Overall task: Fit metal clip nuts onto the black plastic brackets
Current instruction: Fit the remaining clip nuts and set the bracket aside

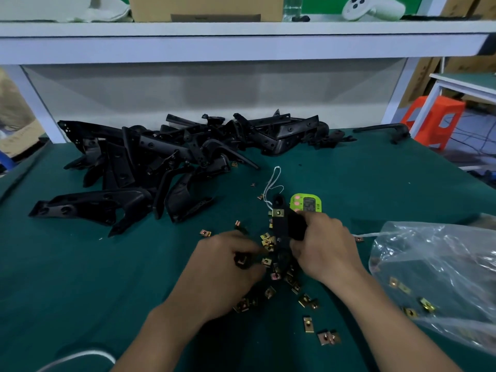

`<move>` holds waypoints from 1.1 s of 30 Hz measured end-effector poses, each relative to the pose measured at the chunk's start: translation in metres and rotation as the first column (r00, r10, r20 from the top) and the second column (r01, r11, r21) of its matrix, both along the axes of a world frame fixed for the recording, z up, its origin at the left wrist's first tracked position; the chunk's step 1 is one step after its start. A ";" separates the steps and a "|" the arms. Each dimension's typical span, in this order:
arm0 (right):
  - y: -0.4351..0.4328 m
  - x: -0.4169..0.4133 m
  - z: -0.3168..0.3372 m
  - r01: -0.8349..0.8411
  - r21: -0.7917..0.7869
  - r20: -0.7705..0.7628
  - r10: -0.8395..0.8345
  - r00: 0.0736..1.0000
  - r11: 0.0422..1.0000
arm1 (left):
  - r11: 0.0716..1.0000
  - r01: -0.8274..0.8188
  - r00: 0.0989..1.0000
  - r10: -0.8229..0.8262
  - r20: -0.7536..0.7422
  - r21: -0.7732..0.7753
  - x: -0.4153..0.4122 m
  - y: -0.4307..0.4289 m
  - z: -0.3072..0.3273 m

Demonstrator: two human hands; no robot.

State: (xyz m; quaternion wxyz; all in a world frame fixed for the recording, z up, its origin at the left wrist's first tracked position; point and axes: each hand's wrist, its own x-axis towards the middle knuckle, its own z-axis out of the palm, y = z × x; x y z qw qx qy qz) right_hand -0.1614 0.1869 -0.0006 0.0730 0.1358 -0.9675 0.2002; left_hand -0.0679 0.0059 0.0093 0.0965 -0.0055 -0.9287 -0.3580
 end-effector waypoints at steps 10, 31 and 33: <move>0.000 -0.001 -0.002 0.012 -0.009 0.008 -0.012 1.000 1.000 | 0.969 0.022 0.998 -0.035 -0.049 -0.248 -0.001 0.021 -0.010; 0.000 0.003 0.001 -0.020 -0.023 0.021 0.021 1.000 1.000 | 0.979 -0.181 0.983 0.183 -0.014 0.097 0.002 0.013 -0.007; 0.000 0.003 0.000 -0.021 -0.016 0.017 0.021 1.000 1.000 | 0.983 -0.172 0.985 0.173 -0.012 0.062 0.002 0.013 -0.009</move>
